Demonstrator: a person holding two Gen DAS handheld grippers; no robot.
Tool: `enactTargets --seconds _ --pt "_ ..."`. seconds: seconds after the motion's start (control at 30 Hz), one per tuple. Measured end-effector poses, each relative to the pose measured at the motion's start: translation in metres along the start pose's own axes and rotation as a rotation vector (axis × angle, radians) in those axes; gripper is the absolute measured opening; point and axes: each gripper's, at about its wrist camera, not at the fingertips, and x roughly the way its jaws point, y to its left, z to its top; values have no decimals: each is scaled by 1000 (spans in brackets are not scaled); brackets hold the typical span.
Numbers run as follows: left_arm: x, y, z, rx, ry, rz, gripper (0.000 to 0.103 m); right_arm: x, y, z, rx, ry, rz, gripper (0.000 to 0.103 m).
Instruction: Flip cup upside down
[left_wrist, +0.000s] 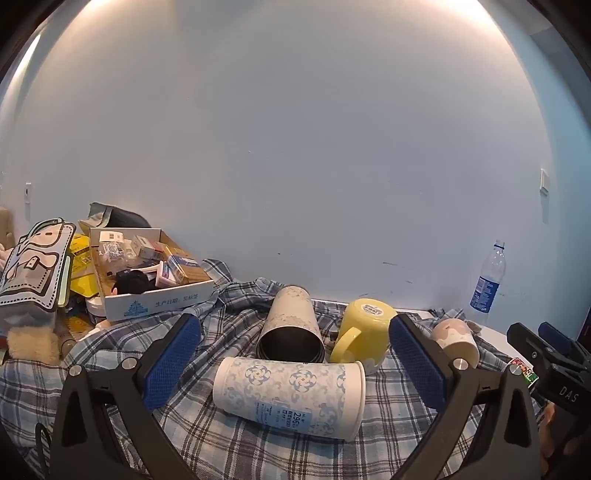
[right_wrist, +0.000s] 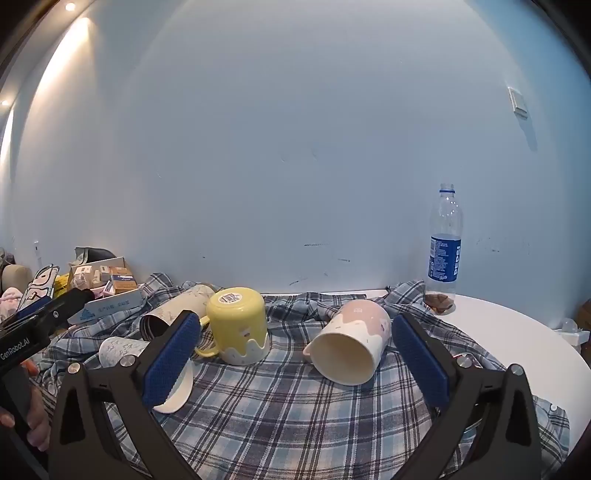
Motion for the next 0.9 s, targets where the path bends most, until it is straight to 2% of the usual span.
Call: enactTargets --seconds 0.5,0.9 --pt "-9 -16 3 62 -33 -99 103 0 1 -1 0 8 2 103" --pt "-15 -17 -2 76 -56 -105 103 0 0 0 -5 5 3 103"
